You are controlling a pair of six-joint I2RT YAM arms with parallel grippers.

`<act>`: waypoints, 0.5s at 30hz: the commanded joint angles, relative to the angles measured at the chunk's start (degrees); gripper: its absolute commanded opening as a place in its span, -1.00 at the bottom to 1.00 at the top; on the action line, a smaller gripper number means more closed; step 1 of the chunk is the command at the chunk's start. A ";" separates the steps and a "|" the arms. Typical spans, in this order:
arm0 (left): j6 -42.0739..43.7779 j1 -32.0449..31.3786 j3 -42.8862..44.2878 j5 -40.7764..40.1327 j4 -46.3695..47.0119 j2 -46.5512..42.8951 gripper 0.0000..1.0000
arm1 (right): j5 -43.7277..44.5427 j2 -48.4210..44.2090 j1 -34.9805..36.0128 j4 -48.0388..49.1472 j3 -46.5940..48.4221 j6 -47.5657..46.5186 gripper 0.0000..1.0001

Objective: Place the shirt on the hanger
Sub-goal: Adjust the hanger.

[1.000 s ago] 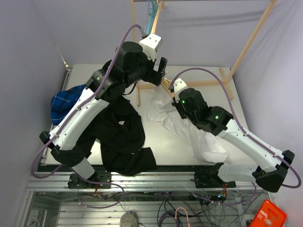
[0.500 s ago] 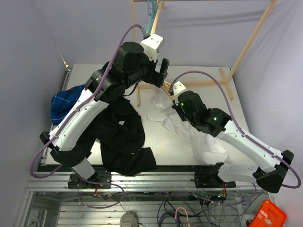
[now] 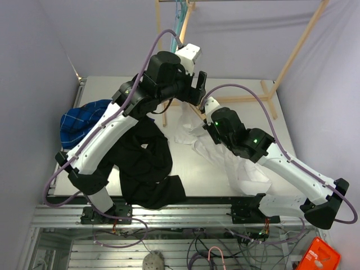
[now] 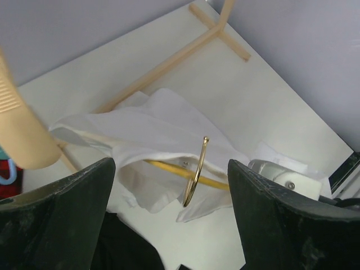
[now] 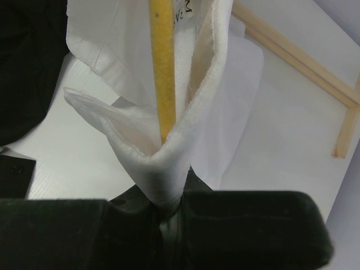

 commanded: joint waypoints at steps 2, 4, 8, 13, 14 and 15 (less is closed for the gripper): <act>-4.76 -0.80 1.25 1.05 0.22 2.19 0.66 | -1.50 0.01 -0.16 3.68 2.57 0.20 -1.00; -6.66 -0.81 -0.03 0.07 1.14 2.46 0.34 | -2.08 0.04 -0.09 4.05 2.45 0.20 -1.00; -10.50 -0.80 -3.44 1.05 3.45 1.55 -0.81 | -2.94 -0.15 -0.03 4.80 1.87 0.11 -1.00; -13.17 -0.82 -3.99 1.44 1.86 0.75 -0.86 | -3.80 -0.31 -0.08 4.97 0.58 0.03 -1.00; -14.19 -0.76 -5.18 2.68 2.17 0.09 -0.86 | -3.86 -0.44 -0.08 5.09 0.28 -0.02 -1.00; -15.55 -0.61 -5.91 3.86 2.04 -0.29 -0.86 | -4.05 -0.68 -0.08 5.16 -0.04 0.02 -1.00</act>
